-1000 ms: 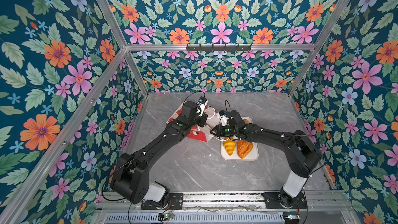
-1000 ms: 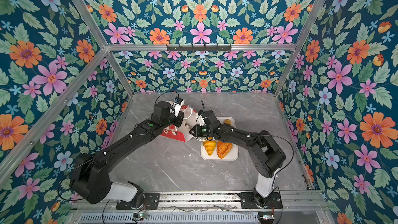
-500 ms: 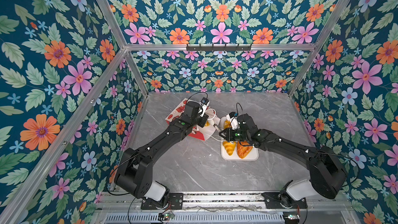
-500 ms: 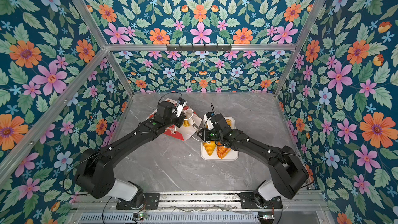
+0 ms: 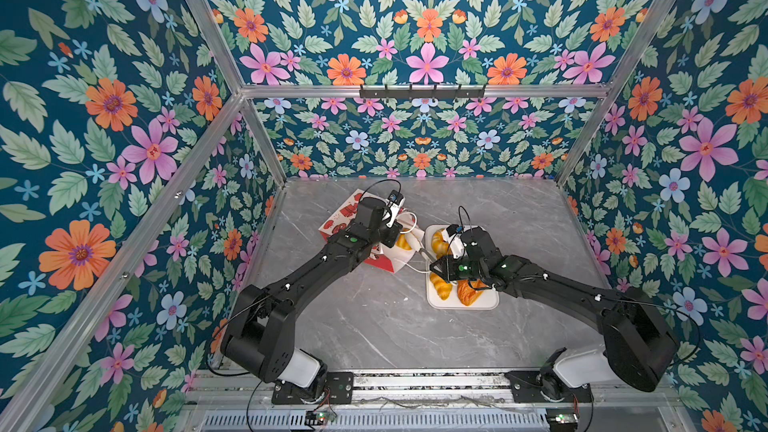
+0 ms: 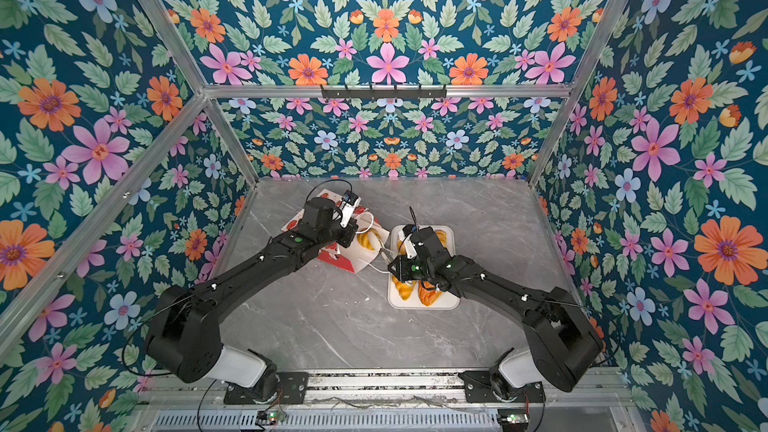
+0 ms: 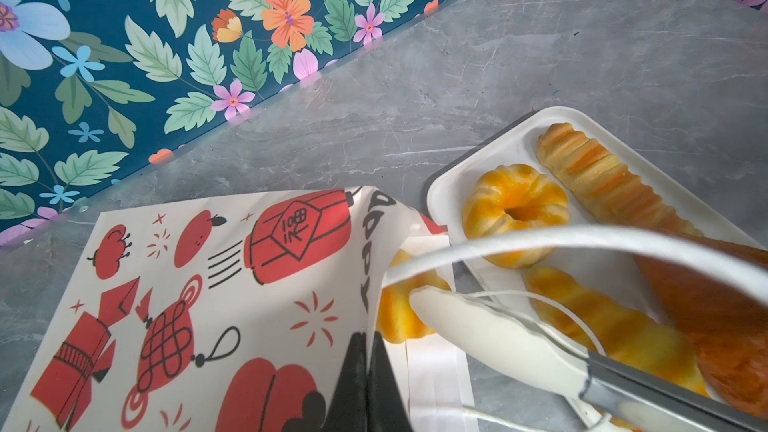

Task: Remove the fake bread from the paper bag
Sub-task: 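Position the tongs around the yellow striped bun inside the bag, then pinch the yellow striped bun with the tongs and pull it out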

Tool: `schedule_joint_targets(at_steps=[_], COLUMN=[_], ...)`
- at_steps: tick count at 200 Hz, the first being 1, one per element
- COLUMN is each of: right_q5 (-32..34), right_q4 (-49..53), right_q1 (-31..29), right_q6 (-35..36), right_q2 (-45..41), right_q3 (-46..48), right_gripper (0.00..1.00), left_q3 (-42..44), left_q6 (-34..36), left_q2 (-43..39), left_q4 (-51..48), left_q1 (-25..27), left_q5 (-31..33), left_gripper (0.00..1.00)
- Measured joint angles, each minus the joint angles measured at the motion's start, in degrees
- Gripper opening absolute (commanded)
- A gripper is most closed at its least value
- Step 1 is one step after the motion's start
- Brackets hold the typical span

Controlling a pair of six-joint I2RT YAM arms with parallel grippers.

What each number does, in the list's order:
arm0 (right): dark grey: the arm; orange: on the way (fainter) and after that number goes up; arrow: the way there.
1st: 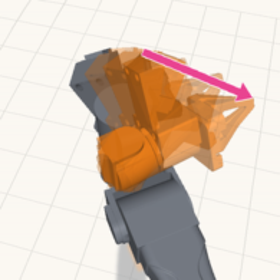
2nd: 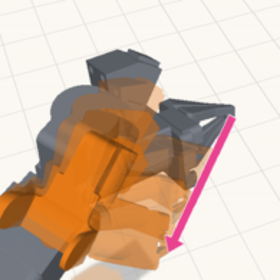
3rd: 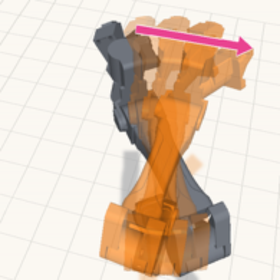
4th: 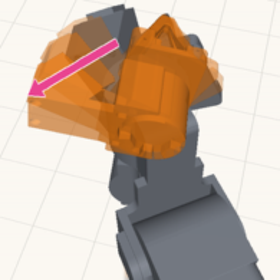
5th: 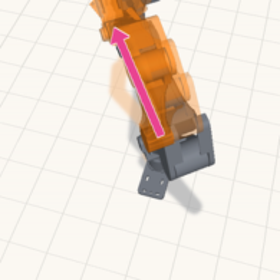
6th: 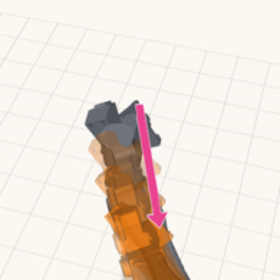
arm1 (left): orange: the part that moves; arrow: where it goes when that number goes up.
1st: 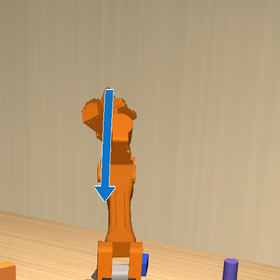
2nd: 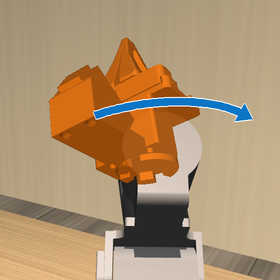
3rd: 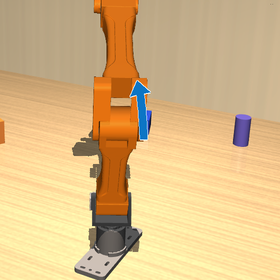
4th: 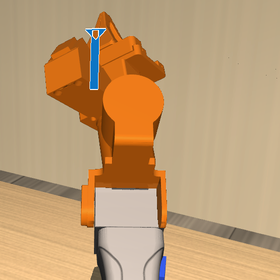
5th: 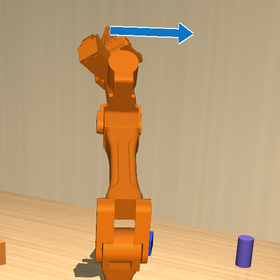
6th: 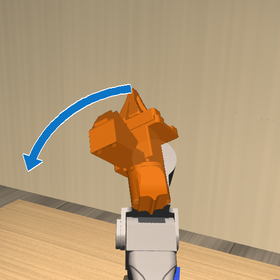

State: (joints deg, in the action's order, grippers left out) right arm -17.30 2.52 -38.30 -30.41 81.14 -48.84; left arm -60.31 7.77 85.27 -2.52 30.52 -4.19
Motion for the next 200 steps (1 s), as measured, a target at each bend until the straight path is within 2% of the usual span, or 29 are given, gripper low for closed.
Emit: schedule_joint_targets(at_steps=[30, 81, 124, 200], right_q5=[1.40, 5.49, 6.95, 6.99], right_q4=[0.81, 5.16, 6.60, 6.58], right_q1=[-0.04, -0.04, -0.04, -0.04], right_q6=[3.80, 11.56, 15.61, 18.18], right_q2=[-2.27, -0.52, 2.51, 9.07], right_q3=[-0.09, -2.45, -3.85, -7.39], right_gripper=[0.41, 0.47, 0.48, 0.48], left_q3=[0.28, 1.03, 2.25, 2.75], left_q6=[-0.02, -0.02, -0.17, -0.22], left_q2=[0.00, -0.07, -0.63, -0.68], left_q4=[0.39, 1.05, 2.01, 3.21], left_q1=[0.00, 0.00, 0.00, 0.00], left_q5=[-0.20, -0.79, -1.66, -1.95], left_gripper=[0.00, 0.00, 0.00, 0.00])
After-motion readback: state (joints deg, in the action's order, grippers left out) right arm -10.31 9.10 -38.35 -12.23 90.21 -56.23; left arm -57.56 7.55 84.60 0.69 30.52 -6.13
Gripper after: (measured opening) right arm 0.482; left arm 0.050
